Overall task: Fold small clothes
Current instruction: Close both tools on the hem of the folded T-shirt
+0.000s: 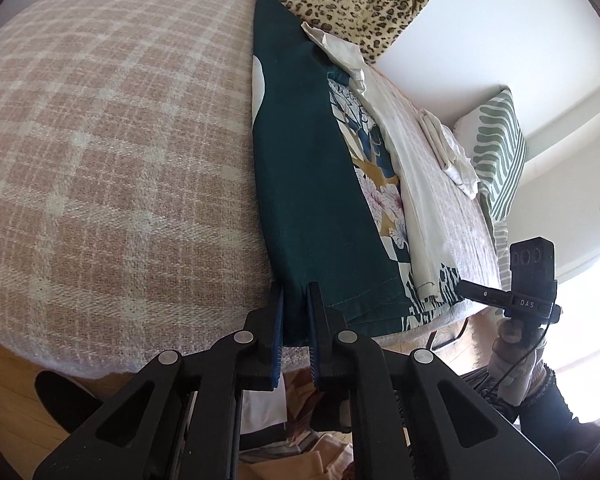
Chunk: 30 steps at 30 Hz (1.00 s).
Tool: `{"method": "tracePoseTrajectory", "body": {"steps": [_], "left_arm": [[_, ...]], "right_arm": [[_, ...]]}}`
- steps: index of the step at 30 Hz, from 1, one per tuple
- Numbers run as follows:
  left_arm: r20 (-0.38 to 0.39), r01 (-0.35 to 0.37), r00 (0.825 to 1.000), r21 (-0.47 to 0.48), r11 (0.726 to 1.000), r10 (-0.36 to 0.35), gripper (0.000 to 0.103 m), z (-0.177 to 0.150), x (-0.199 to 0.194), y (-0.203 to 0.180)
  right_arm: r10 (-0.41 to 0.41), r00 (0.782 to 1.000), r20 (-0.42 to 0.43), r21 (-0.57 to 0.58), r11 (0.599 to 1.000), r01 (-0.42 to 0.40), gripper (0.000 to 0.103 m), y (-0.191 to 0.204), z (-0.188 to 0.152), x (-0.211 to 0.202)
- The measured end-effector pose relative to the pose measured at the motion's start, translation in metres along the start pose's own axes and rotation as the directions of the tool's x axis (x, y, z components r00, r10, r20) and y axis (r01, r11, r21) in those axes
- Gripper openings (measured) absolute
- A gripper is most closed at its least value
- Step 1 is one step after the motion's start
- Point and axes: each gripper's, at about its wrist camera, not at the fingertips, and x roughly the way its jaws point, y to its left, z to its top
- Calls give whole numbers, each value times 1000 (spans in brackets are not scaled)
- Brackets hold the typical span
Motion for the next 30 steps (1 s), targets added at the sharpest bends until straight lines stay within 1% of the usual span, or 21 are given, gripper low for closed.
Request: {"method": "tracePoseTrajectory", "body": {"steps": [1, 2, 4, 7, 10, 13, 15, 17, 18, 19, 21, 23, 24, 25, 26, 27, 30], "left_arm": [[1, 1, 1000, 2, 1000, -1, 7, 0, 0, 0], [1, 3, 1000, 2, 1000, -3, 7, 0, 0, 0], [2, 4, 1000, 3, 1000, -4, 7, -1, 0, 0], [3, -3, 1000, 12, 1000, 3, 7, -1, 1, -1], [15, -34, 999, 37, 999, 33, 7, -1, -2, -3], [18, -32, 999, 68, 997, 31, 7, -2, -3, -5], [21, -25, 1000, 69, 997, 24, 7, -3, -1, -5], [13, -10, 1000, 44, 999, 9, 7, -3, 1, -2], [15, 2, 1000, 29, 1000, -2, 7, -3, 1, 0], [10, 11, 1000, 9, 1000, -11, 8, -2, 1, 2], [-2, 38, 999, -28, 999, -38, 11, 0, 1, 6], [1, 40, 999, -22, 999, -40, 11, -1, 1, 5], [5, 34, 999, -5, 999, -34, 10, -1, 0, 4], [4, 28, 1000, 11, 1000, -28, 9, -2, 0, 1], [0, 27, 1000, 20, 999, -27, 8, -2, 0, -1], [-1, 42, 999, 19, 999, -42, 4, -2, 0, -2], [10, 86, 996, 0, 996, -86, 4, 0, -5, -3]], "right_arm": [[1, 1000, -1, 10, 1000, -1, 15, -2, 0, 1], [4, 1000, -3, 14, 1000, -4, 14, -2, 1, 2], [17, 1000, -10, 13, 1000, -17, 14, -2, 1, 4], [7, 1000, -17, -7, 1000, -7, 14, 2, -1, 4], [4, 1000, -22, -9, 1000, -4, 14, 3, -1, 4], [-24, 999, -21, -41, 999, 23, 15, 8, -1, 2], [-21, 999, -29, -44, 999, 20, 15, 8, -1, 5], [5, 999, -33, -24, 1000, -6, 19, 7, 0, 6], [26, 999, -35, -11, 1000, -26, 24, 5, 1, 6], [43, 998, -35, 2, 999, -43, 27, 4, 2, 6], [50, 998, -33, 9, 999, -50, 27, 3, 2, 6], [48, 998, -32, 2, 999, -47, 27, 3, 1, 5], [41, 999, -31, -1, 999, -41, 24, 3, 1, 6], [30, 999, -32, -1, 1000, -30, 16, 3, 1, 6], [29, 999, -35, 7, 1000, -29, 12, 2, 1, 7], [42, 998, -37, 23, 999, -41, 11, -1, 1, 7], [94, 995, -26, 73, 993, -91, 8, -7, 3, 5]]}}
